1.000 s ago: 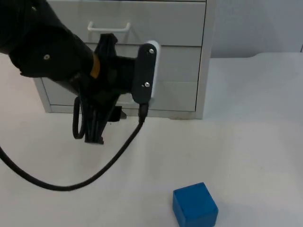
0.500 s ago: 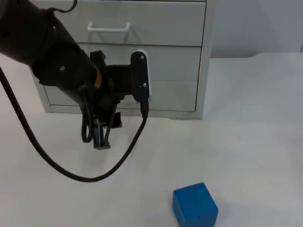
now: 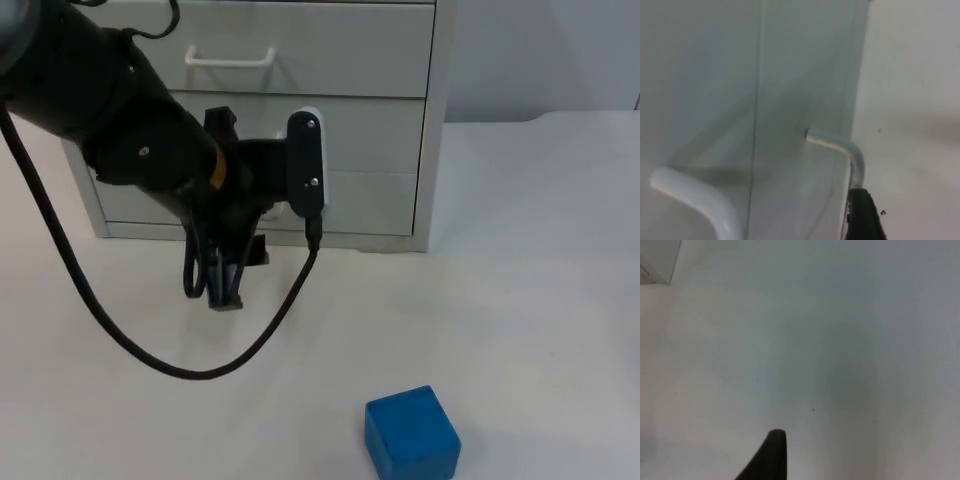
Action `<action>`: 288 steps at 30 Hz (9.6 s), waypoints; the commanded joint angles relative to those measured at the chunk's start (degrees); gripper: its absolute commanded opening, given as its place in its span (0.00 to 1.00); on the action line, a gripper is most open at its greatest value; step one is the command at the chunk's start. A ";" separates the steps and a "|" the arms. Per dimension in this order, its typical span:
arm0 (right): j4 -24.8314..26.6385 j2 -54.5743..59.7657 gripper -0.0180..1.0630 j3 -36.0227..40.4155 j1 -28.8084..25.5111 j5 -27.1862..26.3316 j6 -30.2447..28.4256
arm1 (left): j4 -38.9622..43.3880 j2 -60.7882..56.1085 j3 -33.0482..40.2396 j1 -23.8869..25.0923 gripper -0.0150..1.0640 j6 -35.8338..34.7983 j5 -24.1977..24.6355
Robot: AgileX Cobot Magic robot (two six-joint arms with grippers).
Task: Open the drawer with the left hand, place the block into the drawer with the right hand, then close the drawer with the left hand.
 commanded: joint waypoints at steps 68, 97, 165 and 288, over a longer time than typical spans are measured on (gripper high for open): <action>0.72 -0.16 0.99 -0.14 -0.51 -1.33 -0.07 | -1.82 0.36 16.80 -15.16 0.01 -8.52 18.23; 1.66 -0.16 0.99 -0.14 -0.51 -1.43 -0.07 | -6.48 -0.17 16.80 -15.47 0.18 -1.15 20.07; 1.81 -0.16 0.99 -0.14 -0.12 -0.66 -0.07 | -27.68 -65.94 16.80 27.28 0.61 -36.15 34.04; -24.13 48.10 0.02 -15.09 59.10 -12.58 56.08 | -31.26 -67.11 16.80 28.16 0.99 -32.36 35.09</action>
